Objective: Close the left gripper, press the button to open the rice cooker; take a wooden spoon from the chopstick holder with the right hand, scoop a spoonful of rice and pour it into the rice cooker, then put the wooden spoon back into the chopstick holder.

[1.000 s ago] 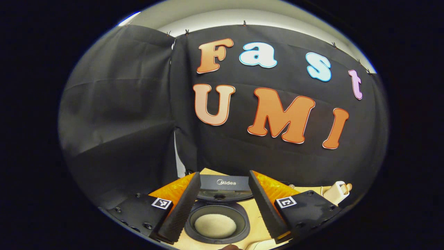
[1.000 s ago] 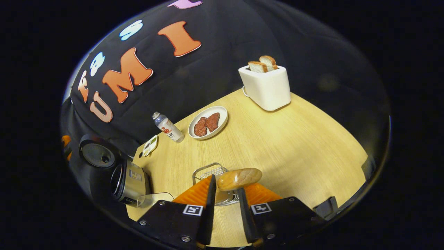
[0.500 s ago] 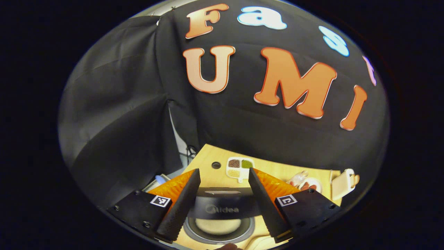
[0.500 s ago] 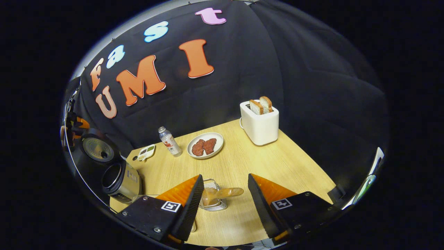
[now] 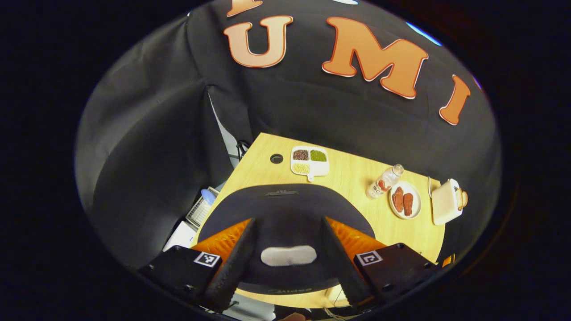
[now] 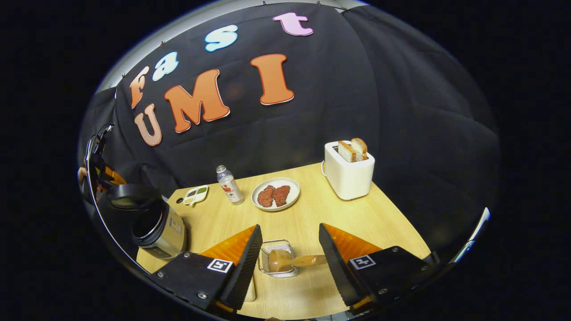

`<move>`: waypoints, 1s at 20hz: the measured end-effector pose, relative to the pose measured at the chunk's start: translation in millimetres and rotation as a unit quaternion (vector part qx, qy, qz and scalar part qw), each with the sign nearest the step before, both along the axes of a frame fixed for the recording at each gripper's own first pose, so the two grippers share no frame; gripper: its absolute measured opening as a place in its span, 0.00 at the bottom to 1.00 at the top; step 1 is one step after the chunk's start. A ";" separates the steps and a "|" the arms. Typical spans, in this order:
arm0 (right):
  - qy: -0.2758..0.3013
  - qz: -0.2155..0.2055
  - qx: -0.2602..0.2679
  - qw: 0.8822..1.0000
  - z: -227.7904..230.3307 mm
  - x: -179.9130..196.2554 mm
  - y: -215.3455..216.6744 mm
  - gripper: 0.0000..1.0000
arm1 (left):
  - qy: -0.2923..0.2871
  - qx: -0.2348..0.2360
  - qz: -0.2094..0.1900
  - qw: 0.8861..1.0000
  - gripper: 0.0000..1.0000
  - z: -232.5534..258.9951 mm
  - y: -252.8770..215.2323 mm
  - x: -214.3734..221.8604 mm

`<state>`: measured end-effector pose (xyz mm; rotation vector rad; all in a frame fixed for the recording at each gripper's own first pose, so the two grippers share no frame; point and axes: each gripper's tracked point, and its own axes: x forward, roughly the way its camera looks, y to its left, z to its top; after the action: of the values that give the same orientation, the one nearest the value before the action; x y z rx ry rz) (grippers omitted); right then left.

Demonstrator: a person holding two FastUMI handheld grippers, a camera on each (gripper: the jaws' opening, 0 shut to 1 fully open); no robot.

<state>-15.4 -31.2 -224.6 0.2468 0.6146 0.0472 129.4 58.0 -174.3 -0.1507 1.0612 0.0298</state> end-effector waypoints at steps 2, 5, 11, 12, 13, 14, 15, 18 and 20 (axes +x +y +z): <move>-0.004 0.017 -0.003 1.000 2.5 4.6 12.1 0.80 | 0.036 -0.004 -0.004 0.999 0.92 -19.9 -5.7 -18.6; -0.009 0.043 -0.012 0.999 7.0 9.5 28.6 0.80 | 0.095 0.000 -0.022 0.995 0.94 -58.6 -12.0 -45.7; -0.020 0.075 -0.029 0.997 18.5 11.3 50.0 0.80 | 0.149 0.003 -0.019 0.989 0.97 -98.2 -20.9 -55.3; -0.026 0.079 -0.029 0.996 22.9 11.6 54.5 0.80 | 0.160 0.001 -0.014 0.987 0.97 -98.7 -22.0 -56.6; -0.033 0.081 -0.031 0.996 27.2 12.6 58.6 0.80 | 0.152 0.002 -0.013 0.988 0.97 -97.9 -20.5 -54.6; -0.040 0.084 -0.034 0.995 36.9 14.9 58.3 0.80 | 0.151 0.001 -0.012 0.989 0.99 -99.9 -21.7 -56.6; -0.048 0.087 -0.039 0.994 41.5 16.8 62.1 0.80 | 0.135 0.003 -0.011 0.991 0.98 -97.2 -21.6 -55.7; -0.085 0.104 -0.048 0.990 62.3 24.1 77.4 0.80 | 0.059 0.016 0.001 0.998 0.99 -95.1 -20.6 -57.9; -0.116 0.112 -0.054 0.985 77.3 32.6 89.2 0.82 | -0.003 0.029 0.003 1.000 0.99 -93.8 -20.2 -58.5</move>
<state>17.2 58.0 -147.2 0.0635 0.4085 0.2553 70.9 37.8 -268.1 -0.1006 1.0529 0.0653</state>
